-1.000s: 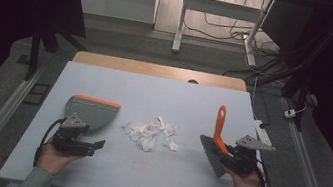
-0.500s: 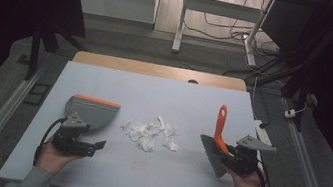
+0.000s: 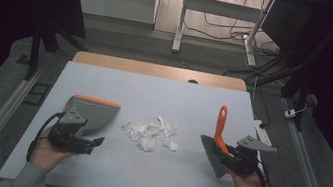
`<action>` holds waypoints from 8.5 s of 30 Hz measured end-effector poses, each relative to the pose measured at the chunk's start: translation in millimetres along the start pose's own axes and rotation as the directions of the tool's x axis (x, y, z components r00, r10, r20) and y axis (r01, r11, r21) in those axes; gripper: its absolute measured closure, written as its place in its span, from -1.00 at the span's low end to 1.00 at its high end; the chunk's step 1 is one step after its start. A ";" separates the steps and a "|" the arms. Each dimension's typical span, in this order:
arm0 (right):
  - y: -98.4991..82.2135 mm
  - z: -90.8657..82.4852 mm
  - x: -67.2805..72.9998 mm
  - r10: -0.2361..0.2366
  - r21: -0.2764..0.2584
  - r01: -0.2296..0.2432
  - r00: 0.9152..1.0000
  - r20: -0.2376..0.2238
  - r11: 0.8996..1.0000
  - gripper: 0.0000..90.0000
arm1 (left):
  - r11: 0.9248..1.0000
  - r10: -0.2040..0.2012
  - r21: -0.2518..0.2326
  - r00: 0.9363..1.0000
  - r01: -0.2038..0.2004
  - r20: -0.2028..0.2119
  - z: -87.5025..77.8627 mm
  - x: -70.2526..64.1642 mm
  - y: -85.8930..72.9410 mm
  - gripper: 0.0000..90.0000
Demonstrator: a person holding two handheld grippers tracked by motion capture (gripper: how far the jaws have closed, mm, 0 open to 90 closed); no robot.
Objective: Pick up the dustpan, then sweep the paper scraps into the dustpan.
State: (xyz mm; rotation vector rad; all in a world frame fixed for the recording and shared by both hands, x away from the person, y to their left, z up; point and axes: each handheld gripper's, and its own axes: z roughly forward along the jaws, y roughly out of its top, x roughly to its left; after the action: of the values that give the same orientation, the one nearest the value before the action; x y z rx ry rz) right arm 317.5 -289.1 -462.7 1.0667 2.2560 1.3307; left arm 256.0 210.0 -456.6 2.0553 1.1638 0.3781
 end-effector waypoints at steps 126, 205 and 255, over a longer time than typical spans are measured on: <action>-5.0 4.5 0.0 0.001 0.044 -0.002 1.000 0.028 0.999 0.56 | 0.935 -0.344 0.059 0.934 0.350 -0.097 22.4 79.1 -45.6 0.37; -1.0 0.0 0.2 -0.002 -0.003 0.002 1.000 0.025 1.000 0.56 | 0.996 0.037 0.073 0.982 -0.052 0.185 -29.2 55.6 -47.1 0.36; 29.9 43.1 12.4 0.007 -0.012 -0.007 1.000 0.009 1.000 0.56 | 0.966 0.101 0.202 0.957 -0.159 0.271 -16.5 45.6 -63.1 0.36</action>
State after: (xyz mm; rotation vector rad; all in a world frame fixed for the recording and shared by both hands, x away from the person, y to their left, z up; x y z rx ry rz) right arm 347.9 -244.8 -458.4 1.0751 2.2367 1.3378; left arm 232.7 275.7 -494.9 2.3020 0.9488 0.0367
